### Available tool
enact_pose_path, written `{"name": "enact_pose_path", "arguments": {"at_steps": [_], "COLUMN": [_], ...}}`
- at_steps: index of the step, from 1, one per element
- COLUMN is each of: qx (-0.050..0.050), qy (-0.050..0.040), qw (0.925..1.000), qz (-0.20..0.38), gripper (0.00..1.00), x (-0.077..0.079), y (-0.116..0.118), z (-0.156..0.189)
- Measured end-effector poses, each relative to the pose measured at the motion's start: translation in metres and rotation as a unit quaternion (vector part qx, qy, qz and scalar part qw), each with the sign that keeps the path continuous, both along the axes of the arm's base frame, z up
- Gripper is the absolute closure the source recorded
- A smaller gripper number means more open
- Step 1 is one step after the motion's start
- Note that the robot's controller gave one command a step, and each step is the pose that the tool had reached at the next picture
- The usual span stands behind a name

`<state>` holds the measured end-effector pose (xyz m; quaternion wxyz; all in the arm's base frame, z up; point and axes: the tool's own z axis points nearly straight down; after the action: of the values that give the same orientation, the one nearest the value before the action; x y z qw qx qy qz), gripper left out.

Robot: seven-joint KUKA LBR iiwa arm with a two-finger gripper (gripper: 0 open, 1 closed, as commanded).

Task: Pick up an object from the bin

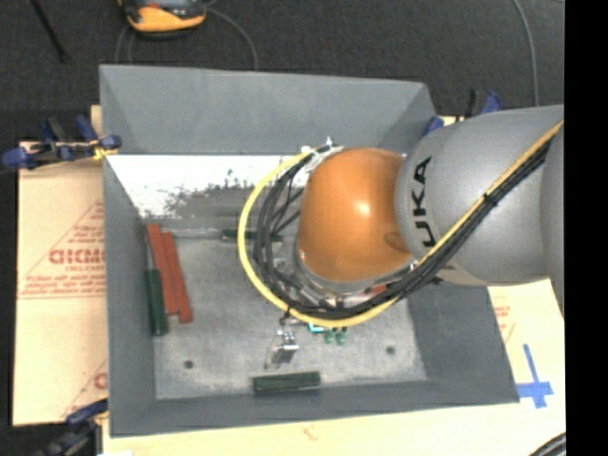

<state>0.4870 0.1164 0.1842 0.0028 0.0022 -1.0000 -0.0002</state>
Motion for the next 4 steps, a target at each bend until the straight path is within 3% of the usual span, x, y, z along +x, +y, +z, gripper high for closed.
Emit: {"name": "enact_pose_path", "arguments": {"at_steps": [1,2,3,4], "qx": [0.001,0.0,0.002,0.002], "qy": [-0.0037,-0.0061,-0.0033,-0.0033], "qw": [1.0,0.9999,1.0,1.0], "qz": [-0.002,0.011,-0.002,-0.002], "gripper": [0.0,0.0,1.0,1.0], "x": [0.002,-0.001,-0.003,-0.003], "y": [-0.001,-0.046,-0.053,-0.053], "z": [0.003,-0.043,-0.088,-0.088]}}
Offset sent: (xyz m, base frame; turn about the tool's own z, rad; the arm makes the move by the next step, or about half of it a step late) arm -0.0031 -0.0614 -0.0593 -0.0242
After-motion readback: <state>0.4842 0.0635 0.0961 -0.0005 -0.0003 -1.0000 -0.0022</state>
